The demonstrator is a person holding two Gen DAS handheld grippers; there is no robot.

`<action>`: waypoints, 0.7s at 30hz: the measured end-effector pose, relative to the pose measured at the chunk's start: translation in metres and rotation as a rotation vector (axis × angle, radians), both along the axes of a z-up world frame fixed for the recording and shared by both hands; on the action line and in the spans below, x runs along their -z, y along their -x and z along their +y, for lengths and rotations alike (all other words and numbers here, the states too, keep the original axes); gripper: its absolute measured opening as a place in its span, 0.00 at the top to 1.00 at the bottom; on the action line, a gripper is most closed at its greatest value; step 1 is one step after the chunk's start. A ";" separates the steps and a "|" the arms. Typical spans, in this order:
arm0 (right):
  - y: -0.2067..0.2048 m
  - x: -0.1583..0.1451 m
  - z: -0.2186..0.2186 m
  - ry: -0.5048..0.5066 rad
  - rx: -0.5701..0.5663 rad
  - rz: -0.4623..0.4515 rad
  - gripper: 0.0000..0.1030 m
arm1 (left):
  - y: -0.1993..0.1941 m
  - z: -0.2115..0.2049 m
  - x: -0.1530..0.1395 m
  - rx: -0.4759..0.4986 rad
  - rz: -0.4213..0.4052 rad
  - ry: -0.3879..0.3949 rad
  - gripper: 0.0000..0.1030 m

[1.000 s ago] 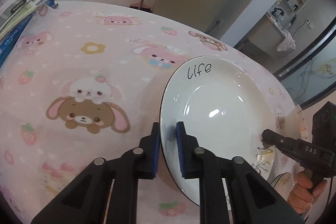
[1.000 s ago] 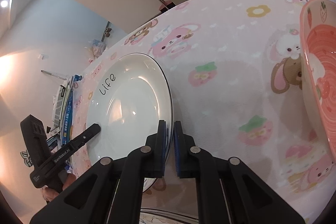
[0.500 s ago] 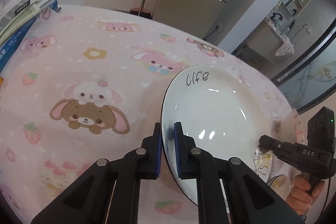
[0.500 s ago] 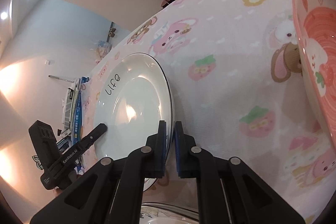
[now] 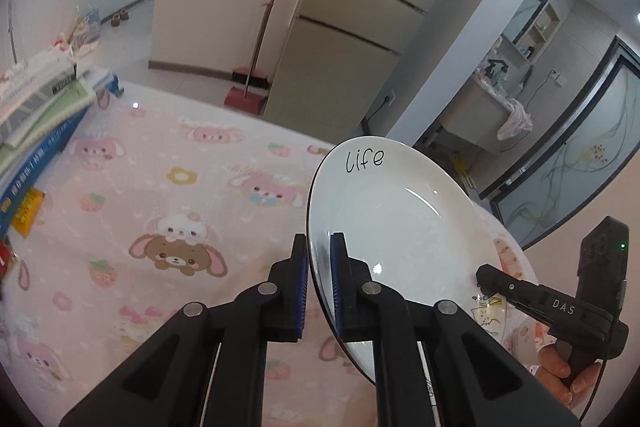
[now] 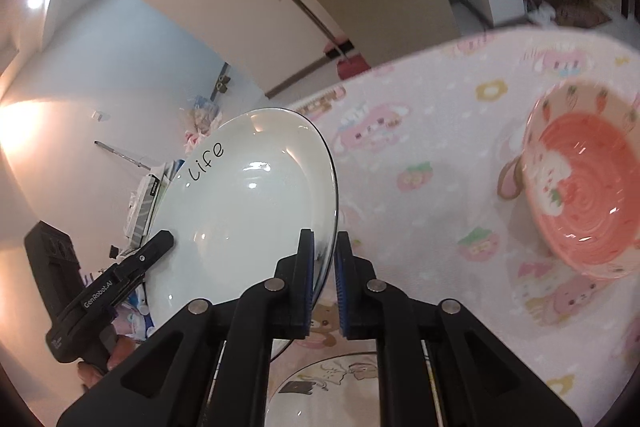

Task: Organize plates and bowls
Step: 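Lift the 'Life' plate with both grippers toward the plate stack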

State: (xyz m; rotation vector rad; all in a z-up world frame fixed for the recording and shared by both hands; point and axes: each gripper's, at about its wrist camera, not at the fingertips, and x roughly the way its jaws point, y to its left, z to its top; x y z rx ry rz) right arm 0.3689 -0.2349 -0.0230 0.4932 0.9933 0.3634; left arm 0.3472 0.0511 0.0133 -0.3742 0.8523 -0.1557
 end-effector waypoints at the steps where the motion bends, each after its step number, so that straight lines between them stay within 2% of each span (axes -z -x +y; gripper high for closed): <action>1: 0.005 -0.010 0.002 0.020 0.008 -0.029 0.89 | 0.005 -0.002 -0.009 0.001 -0.020 -0.005 0.90; 5: 0.026 -0.044 0.003 0.016 0.015 -0.121 0.88 | 0.025 -0.010 -0.041 -0.004 -0.074 -0.059 0.90; 13: 0.056 -0.082 -0.013 -0.030 0.024 -0.209 0.88 | 0.066 -0.017 -0.092 0.002 -0.177 -0.057 0.90; 18: 0.091 -0.109 -0.012 0.087 0.039 -0.215 0.88 | 0.092 -0.039 -0.127 0.018 -0.208 -0.108 0.90; 20: 0.108 -0.124 -0.021 0.101 0.054 -0.254 0.87 | 0.103 -0.045 -0.137 0.047 -0.231 -0.101 0.90; 21: 0.115 -0.131 -0.025 0.110 0.060 -0.276 0.87 | 0.111 -0.045 -0.141 0.064 -0.238 -0.064 0.90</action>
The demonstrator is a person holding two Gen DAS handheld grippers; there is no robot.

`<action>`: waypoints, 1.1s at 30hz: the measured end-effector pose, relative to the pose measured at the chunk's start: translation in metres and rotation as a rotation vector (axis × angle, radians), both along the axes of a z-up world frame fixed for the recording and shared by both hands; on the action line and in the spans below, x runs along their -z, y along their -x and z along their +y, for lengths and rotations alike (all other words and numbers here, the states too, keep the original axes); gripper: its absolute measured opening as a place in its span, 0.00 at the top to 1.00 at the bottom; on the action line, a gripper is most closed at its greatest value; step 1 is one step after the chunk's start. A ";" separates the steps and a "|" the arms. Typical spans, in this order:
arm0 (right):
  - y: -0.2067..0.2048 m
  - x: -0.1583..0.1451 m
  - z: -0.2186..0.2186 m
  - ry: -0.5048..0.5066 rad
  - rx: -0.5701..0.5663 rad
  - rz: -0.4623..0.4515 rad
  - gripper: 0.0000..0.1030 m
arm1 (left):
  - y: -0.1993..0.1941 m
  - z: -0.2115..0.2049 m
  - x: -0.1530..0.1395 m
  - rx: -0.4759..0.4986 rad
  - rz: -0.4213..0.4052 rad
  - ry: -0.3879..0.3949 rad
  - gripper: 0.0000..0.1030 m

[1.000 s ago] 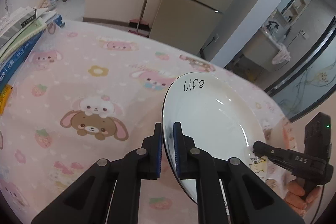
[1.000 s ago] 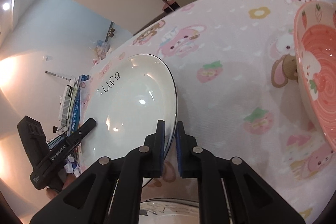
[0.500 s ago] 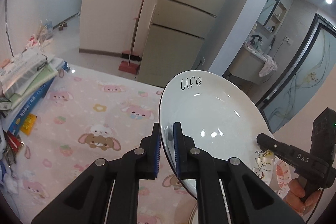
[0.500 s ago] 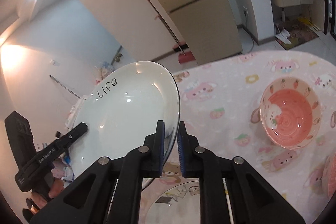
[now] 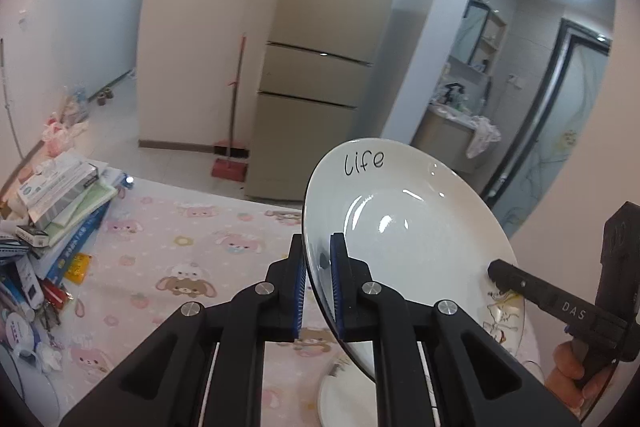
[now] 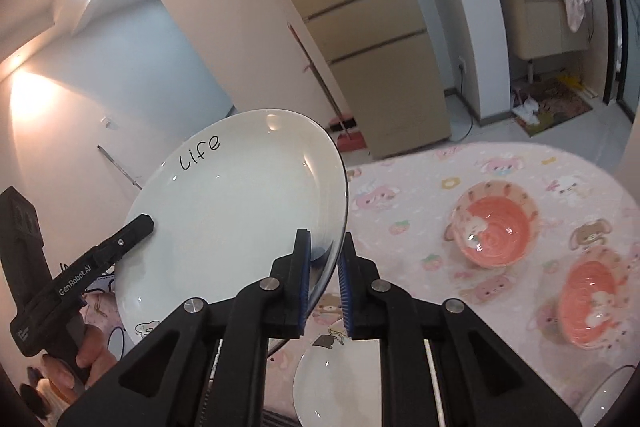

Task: Organize plates and bowls
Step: 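Lift the 'Life' plate with both grippers toward the plate stack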

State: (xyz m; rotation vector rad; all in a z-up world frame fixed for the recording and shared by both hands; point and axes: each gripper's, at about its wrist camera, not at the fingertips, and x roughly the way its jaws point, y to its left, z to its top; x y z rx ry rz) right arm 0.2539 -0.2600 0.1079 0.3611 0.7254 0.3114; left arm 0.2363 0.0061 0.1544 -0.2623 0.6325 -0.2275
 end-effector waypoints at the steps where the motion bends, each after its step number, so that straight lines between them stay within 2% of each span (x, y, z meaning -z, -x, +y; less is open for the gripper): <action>1: 0.009 -0.006 -0.005 0.002 0.008 -0.021 0.87 | 0.005 0.001 -0.001 0.015 -0.004 0.034 0.90; 2: 0.018 -0.011 -0.010 -0.010 0.014 -0.037 0.87 | 0.012 0.001 -0.003 0.028 -0.012 0.054 0.90; 5: 0.041 -0.015 -0.022 -0.048 0.009 -0.049 0.87 | 0.034 -0.006 -0.004 0.035 -0.034 0.044 0.90; 10: 0.072 -0.016 -0.030 -0.049 0.004 -0.079 0.87 | 0.065 -0.016 0.002 0.048 -0.035 0.037 0.90; 21: 0.125 -0.006 -0.043 -0.053 -0.022 -0.156 0.86 | 0.123 -0.029 0.011 0.072 -0.095 0.012 0.89; 28: 0.144 0.008 -0.057 -0.062 0.000 -0.191 0.85 | 0.125 -0.048 0.034 0.104 -0.059 -0.033 0.87; 33: 0.138 0.032 -0.070 -0.058 0.026 -0.148 0.85 | 0.115 -0.060 0.060 0.137 0.010 -0.023 0.87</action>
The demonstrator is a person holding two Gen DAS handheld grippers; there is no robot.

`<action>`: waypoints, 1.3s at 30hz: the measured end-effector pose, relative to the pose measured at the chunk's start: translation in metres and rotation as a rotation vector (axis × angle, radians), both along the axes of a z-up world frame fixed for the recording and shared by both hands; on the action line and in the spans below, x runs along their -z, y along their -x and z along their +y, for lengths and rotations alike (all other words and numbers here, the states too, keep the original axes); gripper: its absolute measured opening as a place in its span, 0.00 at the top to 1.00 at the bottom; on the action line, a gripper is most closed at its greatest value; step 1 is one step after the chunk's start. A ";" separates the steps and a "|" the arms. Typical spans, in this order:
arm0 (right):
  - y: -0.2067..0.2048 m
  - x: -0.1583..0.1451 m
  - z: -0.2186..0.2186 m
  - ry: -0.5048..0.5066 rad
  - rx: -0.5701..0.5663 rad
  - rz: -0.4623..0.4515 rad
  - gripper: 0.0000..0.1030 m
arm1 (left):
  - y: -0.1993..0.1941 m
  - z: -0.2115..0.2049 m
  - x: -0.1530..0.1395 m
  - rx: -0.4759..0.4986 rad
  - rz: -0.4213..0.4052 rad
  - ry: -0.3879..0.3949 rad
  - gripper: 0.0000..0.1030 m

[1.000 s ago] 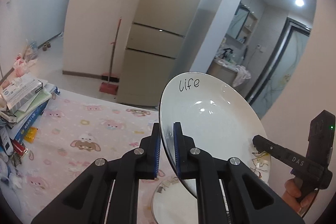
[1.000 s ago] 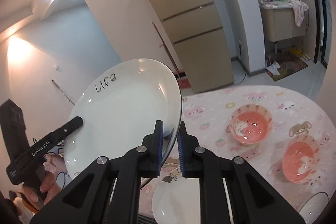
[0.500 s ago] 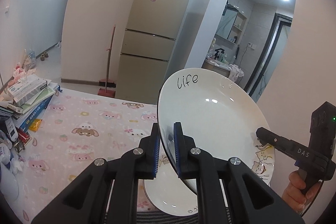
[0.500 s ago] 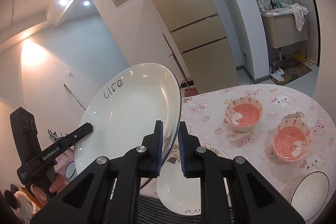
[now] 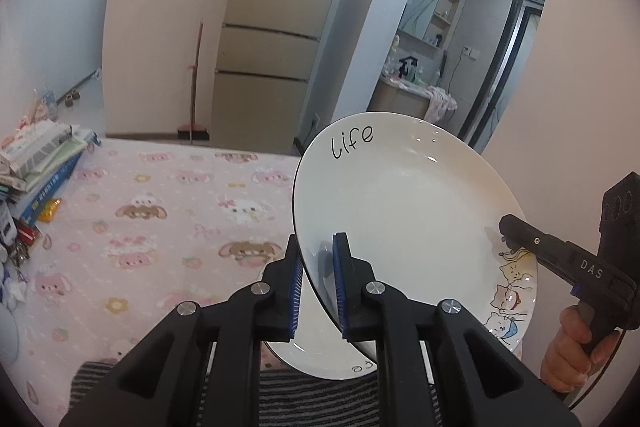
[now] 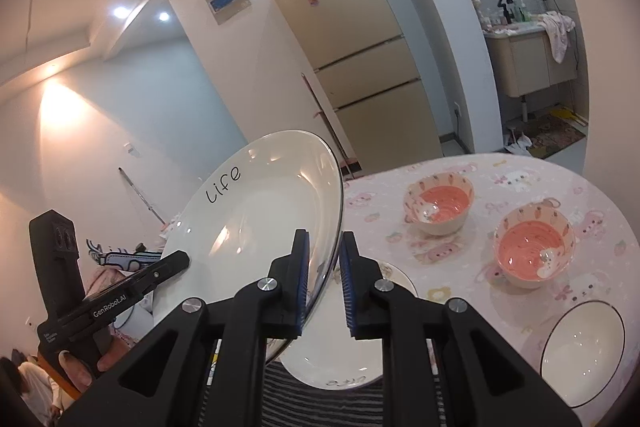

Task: Organize plates and bowls
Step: 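Lower the 'Life' plate onto the stacked cartoon plates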

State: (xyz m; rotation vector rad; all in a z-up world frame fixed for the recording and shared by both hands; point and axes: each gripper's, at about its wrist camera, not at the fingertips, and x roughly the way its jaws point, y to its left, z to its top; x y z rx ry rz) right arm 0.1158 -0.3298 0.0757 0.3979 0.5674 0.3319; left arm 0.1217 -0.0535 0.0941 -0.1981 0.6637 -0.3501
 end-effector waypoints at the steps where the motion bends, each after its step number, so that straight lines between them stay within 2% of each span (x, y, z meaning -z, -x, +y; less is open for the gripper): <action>1: 0.000 0.006 -0.002 0.003 0.004 0.010 0.85 | -0.001 -0.002 0.006 0.001 0.008 -0.004 0.87; 7: -0.004 0.036 0.000 0.033 0.023 0.069 0.82 | -0.017 -0.007 0.042 0.011 0.100 -0.027 0.86; 17: -0.021 0.080 0.012 0.061 0.004 0.181 0.82 | -0.029 -0.006 0.087 0.000 0.202 -0.090 0.84; 21: -0.023 0.096 0.017 0.077 0.001 0.221 0.82 | -0.033 -0.004 0.107 -0.002 0.252 -0.090 0.84; 26: -0.025 0.109 0.019 0.098 0.020 0.254 0.82 | -0.037 -0.009 0.121 0.014 0.290 -0.104 0.83; 29: -0.028 0.115 0.019 0.123 0.068 0.276 0.82 | -0.038 -0.018 0.127 0.018 0.301 -0.144 0.82; 33: -0.029 0.123 0.013 0.105 0.070 0.300 0.82 | -0.041 -0.023 0.137 0.030 0.338 -0.145 0.81; 39: -0.030 0.133 0.005 0.092 0.088 0.324 0.82 | -0.043 -0.034 0.148 0.046 0.349 -0.174 0.80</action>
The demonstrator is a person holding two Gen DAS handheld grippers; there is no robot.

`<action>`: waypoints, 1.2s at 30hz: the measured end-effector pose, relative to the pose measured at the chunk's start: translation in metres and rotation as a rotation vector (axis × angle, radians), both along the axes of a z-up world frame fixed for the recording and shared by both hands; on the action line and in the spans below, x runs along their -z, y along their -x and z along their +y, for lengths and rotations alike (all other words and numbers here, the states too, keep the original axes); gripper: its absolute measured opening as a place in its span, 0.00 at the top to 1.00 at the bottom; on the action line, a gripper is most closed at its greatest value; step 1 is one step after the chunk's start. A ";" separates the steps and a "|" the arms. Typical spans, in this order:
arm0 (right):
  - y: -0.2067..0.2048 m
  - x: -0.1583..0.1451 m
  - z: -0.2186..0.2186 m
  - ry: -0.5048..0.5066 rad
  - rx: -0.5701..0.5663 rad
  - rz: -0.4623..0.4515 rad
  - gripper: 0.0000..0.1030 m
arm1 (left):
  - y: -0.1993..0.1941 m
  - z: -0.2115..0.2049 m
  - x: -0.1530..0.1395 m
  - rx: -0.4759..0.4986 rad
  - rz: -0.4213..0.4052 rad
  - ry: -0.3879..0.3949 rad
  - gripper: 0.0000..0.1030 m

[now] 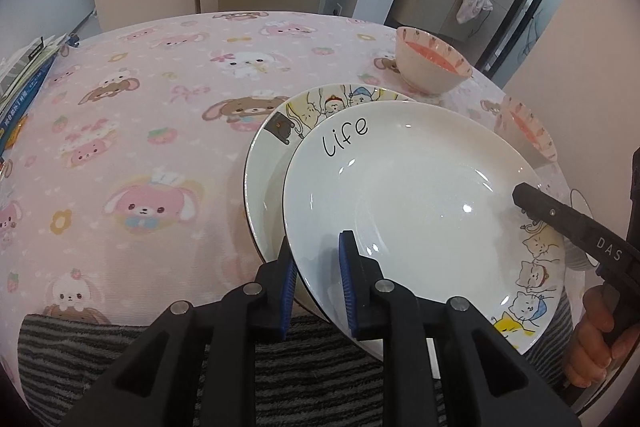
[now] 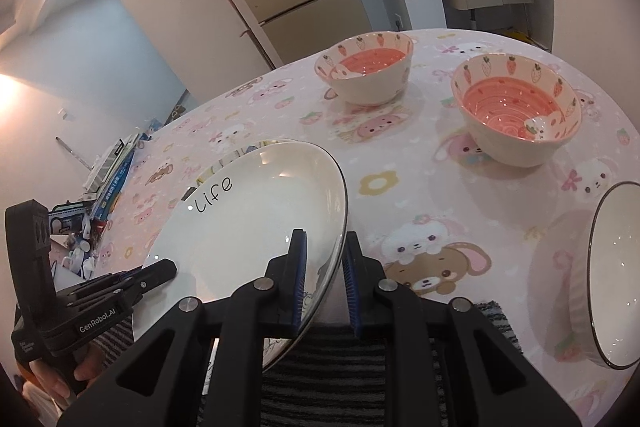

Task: Organize plates and bowls
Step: 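Lower the 'Life' plate onto the stacked cartoon plates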

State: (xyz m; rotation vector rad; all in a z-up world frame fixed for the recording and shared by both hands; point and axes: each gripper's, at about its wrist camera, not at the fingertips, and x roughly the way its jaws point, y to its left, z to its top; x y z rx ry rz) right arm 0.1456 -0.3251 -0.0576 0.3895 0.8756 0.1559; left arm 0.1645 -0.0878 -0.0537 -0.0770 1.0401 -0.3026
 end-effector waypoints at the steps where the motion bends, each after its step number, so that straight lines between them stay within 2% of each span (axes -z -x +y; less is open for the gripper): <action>1: 0.000 0.001 -0.001 -0.003 0.000 0.003 0.81 | -0.001 0.000 0.001 0.001 0.003 0.002 0.80; 8: 0.001 0.004 -0.002 0.000 -0.002 0.007 0.81 | 0.000 -0.001 0.002 0.008 -0.013 -0.010 0.80; 13: 0.002 0.006 -0.007 -0.049 0.029 0.013 0.83 | 0.008 -0.008 0.001 0.033 -0.076 -0.085 0.76; 18: 0.004 0.004 -0.001 0.005 0.035 -0.004 0.83 | 0.005 -0.002 0.001 0.030 -0.064 -0.053 0.76; 22: 0.004 0.004 -0.001 0.008 0.032 -0.007 0.84 | 0.011 -0.009 -0.001 0.053 -0.104 -0.114 0.76; 29: 0.009 0.000 -0.003 0.005 0.043 -0.025 0.85 | 0.009 -0.005 -0.001 0.036 -0.099 -0.103 0.76; 33: 0.011 -0.006 0.000 0.035 0.041 -0.063 0.88 | 0.015 -0.008 -0.007 0.017 -0.174 -0.177 0.76; 36: 0.007 -0.002 0.002 0.043 0.034 -0.036 0.90 | 0.012 0.001 -0.010 -0.021 -0.177 -0.160 0.76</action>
